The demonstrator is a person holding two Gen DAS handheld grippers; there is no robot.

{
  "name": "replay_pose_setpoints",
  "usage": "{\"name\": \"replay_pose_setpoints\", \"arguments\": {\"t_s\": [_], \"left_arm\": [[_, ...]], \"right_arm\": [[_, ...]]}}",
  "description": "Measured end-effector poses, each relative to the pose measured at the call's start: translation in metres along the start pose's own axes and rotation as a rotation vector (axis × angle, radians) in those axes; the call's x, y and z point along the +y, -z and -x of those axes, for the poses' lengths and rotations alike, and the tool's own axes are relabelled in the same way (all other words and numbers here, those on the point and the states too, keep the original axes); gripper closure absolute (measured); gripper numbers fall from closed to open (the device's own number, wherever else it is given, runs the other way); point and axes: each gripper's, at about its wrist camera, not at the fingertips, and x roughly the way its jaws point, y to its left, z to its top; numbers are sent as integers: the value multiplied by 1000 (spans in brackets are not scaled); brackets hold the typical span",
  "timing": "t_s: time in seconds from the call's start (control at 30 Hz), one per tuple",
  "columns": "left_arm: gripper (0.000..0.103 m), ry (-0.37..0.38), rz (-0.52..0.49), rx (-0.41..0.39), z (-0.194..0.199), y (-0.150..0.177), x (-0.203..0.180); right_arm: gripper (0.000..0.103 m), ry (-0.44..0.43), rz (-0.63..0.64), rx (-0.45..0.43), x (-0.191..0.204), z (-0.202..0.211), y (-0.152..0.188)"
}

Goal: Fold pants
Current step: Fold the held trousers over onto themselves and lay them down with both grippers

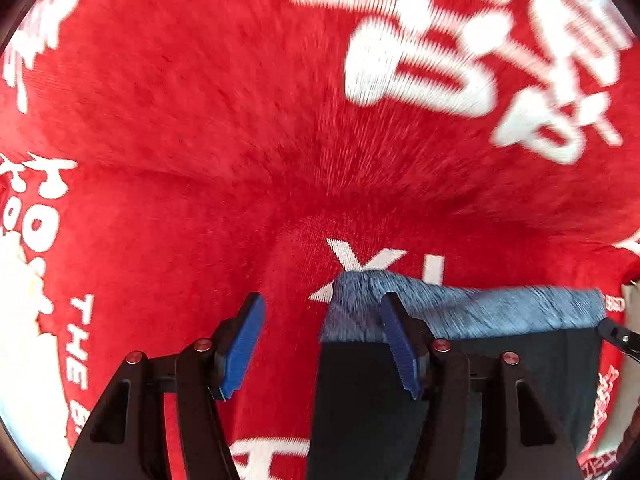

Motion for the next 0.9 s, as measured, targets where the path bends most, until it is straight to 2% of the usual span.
{"name": "replay_pose_setpoints", "arguments": {"t_s": [0.1, 0.2, 0.3, 0.43, 0.47, 0.5, 0.57, 0.67, 0.77, 0.9], "left_arm": [[41, 25, -40, -14, 29, 24, 2], [41, 37, -67, 10, 44, 47, 4], [41, 36, -87, 60, 45, 82, -2], [41, 30, -89, 101, 37, 109, -7], [39, 31, -77, 100, 35, 113, -6], [30, 23, -63, 94, 32, 116, -4], [25, 12, -41, 99, 26, 118, 1], [24, 34, -18, 109, 25, 118, 4], [18, 1, -41, 84, 19, 120, 6], [18, 7, -12, 100, 20, 122, 7]], "right_arm": [[81, 2, 32, -12, 4, 22, 24], [81, 4, 47, -1, 9, 37, 59], [81, 15, 57, 4, 15, 46, 90], [81, 39, 95, 10, 25, 44, 117], [82, 45, 99, 20, 26, 41, 120], [82, 60, 100, 33, 27, 35, 123], [82, 88, 114, 43, 26, 28, 127], [82, 106, 114, 43, 26, 20, 130], [81, 126, 128, 41, 30, 10, 132], [80, 143, 139, 30, 30, 5, 138]]}}
